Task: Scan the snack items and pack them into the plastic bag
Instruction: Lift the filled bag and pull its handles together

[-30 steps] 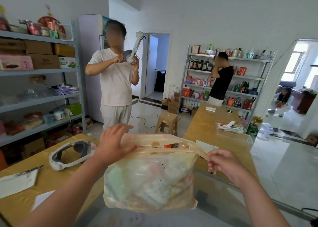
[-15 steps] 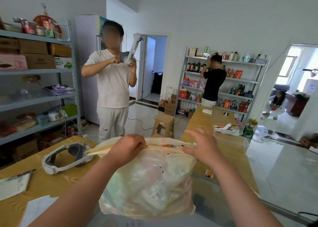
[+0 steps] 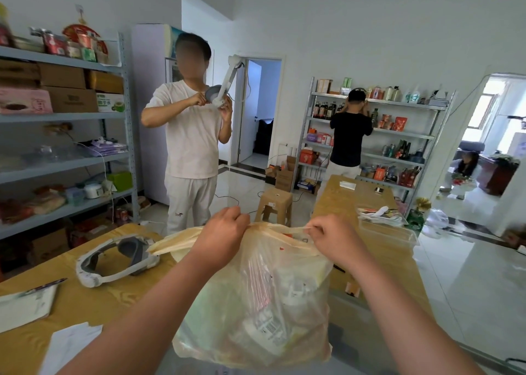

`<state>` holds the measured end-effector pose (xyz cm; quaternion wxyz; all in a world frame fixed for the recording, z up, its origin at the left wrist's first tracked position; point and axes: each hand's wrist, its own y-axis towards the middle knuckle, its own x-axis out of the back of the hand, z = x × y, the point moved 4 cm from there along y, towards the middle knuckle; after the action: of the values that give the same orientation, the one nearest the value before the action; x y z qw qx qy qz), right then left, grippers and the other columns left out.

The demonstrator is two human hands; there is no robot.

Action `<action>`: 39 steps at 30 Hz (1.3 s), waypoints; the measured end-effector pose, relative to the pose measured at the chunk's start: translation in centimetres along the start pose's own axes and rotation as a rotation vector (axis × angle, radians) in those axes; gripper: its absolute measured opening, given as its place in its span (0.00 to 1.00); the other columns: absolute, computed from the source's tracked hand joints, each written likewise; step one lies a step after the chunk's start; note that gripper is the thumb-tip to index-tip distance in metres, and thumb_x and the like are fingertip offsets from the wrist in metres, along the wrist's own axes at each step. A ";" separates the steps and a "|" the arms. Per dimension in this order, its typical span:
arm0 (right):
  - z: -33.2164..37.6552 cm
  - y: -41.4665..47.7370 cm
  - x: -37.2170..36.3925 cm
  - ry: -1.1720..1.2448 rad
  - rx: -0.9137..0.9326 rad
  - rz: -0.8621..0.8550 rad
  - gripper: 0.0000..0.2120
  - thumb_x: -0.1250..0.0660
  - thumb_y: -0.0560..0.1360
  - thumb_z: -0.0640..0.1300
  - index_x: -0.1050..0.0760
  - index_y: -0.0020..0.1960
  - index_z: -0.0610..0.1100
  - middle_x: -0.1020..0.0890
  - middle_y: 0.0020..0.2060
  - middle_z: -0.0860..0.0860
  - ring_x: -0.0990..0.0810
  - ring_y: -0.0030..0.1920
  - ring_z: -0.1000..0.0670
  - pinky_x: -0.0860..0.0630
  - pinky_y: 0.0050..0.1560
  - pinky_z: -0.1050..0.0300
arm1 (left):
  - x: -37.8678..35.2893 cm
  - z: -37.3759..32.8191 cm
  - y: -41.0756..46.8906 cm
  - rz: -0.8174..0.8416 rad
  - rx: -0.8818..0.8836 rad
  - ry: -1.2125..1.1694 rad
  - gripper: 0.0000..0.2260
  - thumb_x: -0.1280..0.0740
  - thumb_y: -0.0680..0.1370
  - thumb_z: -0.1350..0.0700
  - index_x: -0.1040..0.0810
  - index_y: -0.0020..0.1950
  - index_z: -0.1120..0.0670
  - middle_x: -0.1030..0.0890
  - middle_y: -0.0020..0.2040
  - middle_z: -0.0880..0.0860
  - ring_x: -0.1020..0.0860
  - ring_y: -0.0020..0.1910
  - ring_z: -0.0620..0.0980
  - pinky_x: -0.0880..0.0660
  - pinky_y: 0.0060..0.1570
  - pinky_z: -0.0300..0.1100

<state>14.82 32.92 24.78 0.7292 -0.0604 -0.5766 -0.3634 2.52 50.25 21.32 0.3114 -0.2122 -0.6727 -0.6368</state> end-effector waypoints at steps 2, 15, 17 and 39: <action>0.1 -0.9 -0.4 0.016 0.012 0.045 0.13 0.39 0.80 0.42 0.23 0.38 0.51 0.23 0.34 0.58 0.28 0.32 0.62 0.38 0.32 0.69 | 0.0 0.2 0.0 -0.010 0.042 -0.022 0.13 0.23 0.60 0.71 0.23 0.36 0.59 0.27 0.31 0.55 0.27 0.27 0.54 0.30 0.25 0.41; -0.8 -1.5 -1.7 0.022 0.044 0.132 0.12 0.35 0.77 0.52 0.23 0.39 0.47 0.26 0.31 0.56 0.26 0.36 0.54 0.31 0.37 0.60 | 0.5 0.6 -0.1 -0.015 0.055 -0.004 0.15 0.25 0.58 0.74 0.26 0.35 0.59 0.29 0.32 0.54 0.29 0.27 0.53 0.38 0.26 0.39; -1.1 -0.9 -1.2 0.107 0.018 0.134 0.14 0.35 0.78 0.49 0.24 0.35 0.45 0.24 0.29 0.51 0.28 0.31 0.53 0.35 0.33 0.63 | 0.7 0.6 -0.1 -0.011 0.062 0.005 0.16 0.25 0.57 0.73 0.26 0.35 0.58 0.29 0.32 0.53 0.30 0.27 0.53 0.40 0.26 0.38; -5.1 -4.2 -3.0 -0.359 0.429 -0.390 0.27 0.20 0.52 0.29 0.18 0.51 0.38 0.15 0.40 0.44 0.16 0.38 0.44 0.18 0.34 0.53 | -1.8 1.4 -3.5 0.147 -0.231 0.070 0.14 0.40 0.75 0.48 0.20 0.49 0.55 0.21 0.40 0.53 0.22 0.34 0.52 0.24 0.31 0.41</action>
<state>16.18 28.68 19.07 0.5289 0.1427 -0.7600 -0.3498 1.24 51.45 17.59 0.3541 -0.2730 -0.5664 -0.6923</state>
